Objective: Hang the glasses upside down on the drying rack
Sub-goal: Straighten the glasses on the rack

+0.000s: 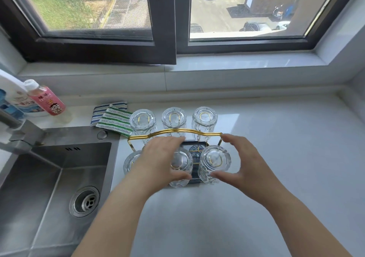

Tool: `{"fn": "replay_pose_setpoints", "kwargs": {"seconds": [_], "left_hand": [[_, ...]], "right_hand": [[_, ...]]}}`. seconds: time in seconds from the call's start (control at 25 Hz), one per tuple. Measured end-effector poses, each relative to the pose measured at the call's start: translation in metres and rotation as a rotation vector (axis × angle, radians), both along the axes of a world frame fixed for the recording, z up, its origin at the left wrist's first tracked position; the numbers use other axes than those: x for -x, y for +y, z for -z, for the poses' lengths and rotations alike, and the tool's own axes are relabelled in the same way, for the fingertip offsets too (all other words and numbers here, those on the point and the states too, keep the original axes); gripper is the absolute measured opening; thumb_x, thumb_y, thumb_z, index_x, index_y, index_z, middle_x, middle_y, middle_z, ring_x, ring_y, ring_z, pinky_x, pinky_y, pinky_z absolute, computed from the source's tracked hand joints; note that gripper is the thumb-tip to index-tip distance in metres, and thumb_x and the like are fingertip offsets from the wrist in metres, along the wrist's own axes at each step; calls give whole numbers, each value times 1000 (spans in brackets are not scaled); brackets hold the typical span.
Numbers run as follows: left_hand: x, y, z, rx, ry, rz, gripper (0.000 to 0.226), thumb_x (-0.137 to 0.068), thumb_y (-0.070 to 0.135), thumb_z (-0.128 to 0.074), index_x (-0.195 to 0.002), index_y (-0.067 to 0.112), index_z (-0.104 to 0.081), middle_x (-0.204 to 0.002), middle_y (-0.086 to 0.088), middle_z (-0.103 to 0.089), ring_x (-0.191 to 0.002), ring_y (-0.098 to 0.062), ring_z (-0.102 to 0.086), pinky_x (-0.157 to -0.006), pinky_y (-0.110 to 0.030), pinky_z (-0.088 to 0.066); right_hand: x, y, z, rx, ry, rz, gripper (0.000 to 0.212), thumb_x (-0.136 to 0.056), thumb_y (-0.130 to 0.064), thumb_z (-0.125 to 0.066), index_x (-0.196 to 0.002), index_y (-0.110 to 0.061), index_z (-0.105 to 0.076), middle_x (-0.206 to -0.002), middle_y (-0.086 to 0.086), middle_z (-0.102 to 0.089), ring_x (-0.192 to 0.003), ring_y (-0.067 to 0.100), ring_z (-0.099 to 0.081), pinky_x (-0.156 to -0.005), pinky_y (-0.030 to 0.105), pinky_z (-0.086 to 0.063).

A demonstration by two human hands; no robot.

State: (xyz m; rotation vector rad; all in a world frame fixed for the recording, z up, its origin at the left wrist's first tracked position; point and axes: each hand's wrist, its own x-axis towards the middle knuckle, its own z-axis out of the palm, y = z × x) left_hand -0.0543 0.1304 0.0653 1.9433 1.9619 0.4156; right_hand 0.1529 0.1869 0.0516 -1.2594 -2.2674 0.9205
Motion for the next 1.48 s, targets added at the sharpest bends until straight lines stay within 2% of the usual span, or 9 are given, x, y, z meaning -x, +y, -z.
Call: {"fn": "replay_pose_setpoints", "kwargs": {"seconds": [0.08, 0.16, 0.24, 0.48, 0.6, 1.08, 1.24, 1.4, 1.48], "left_hand": [[15, -12, -2, -10, -10, -61, 91, -64, 49, -77, -140, 28, -31, -141, 9, -43, -132, -12, -32, -109, -25, -20], [20, -17, -2, 11, 13, -82, 90, -62, 50, -78, -138, 27, -34, -137, 9, -48, -128, -14, -36, -107, -26, -23], [20, -17, -1, 39, 50, -79, 89, -61, 51, -77, -136, 27, -36, -132, 8, -52, -124, -15, -40, -104, -27, -24], [20, -11, 15, 83, 137, -93, 85, -65, 53, -73, -136, 26, -35, -134, 3, -50, -129, -18, -33, -113, -30, -13], [22, -11, 20, 59, 130, -85, 75, -68, 52, -71, -132, 29, -40, -130, 3, -53, -128, -15, -36, -114, -30, -9], [26, -12, 21, 82, 75, -146, 76, -62, 55, -74, -129, 35, -43, -121, 3, -54, -119, -20, -38, -101, -30, -30], [25, -14, 23, 85, 80, -160, 77, -63, 56, -73, -130, 35, -41, -122, 2, -53, -119, -21, -38, -102, -31, -31], [20, -18, 22, 56, 110, -139, 77, -69, 55, -68, -135, 29, -37, -126, 2, -52, -123, -20, -37, -105, -30, -25], [16, -22, 20, 23, 120, -127, 74, -73, 53, -65, -134, 24, -37, -126, 1, -53, -123, -19, -38, -105, -29, -23]], "right_hand": [[15, -4, -7, -81, -2, -65, 74, -62, -34, -81, -125, -35, -41, -120, -20, -46, -109, -9, -36, -94, 0, -21], [34, -6, -9, -147, -59, -139, 75, -63, -36, -80, -128, -27, -44, -125, -12, -52, -117, 1, -40, -98, 8, -21], [51, -7, -11, -192, -157, -211, 80, -66, -39, -78, -134, -24, -39, -134, -6, -51, -126, 13, -40, -103, 19, -22], [77, 2, -12, -136, -408, -273, 95, -66, -47, -74, -141, -25, -21, -140, 1, -47, -132, 20, -32, -109, 28, -18], [80, 3, -12, -111, -415, -274, 96, -64, -50, -74, -140, -27, -21, -133, 1, -54, -125, 22, -38, -106, 29, -21], [80, 0, -19, -79, -379, -283, 92, -65, -50, -74, -138, -29, -22, -132, -4, -56, -122, 23, -42, -103, 30, -24], [79, -1, -22, -73, -390, -296, 92, -68, -49, -73, -140, -29, -20, -134, -4, -54, -123, 23, -40, -101, 29, -24], [80, -3, -27, -52, -416, -314, 88, -71, -47, -71, -141, -29, -19, -137, -4, -50, -125, 22, -36, -90, 27, -24], [80, -4, -27, -58, -417, -312, 87, -72, -47, -70, -140, -28, -20, -138, -4, -49, -125, 22, -36, -93, 27, -24]]}}
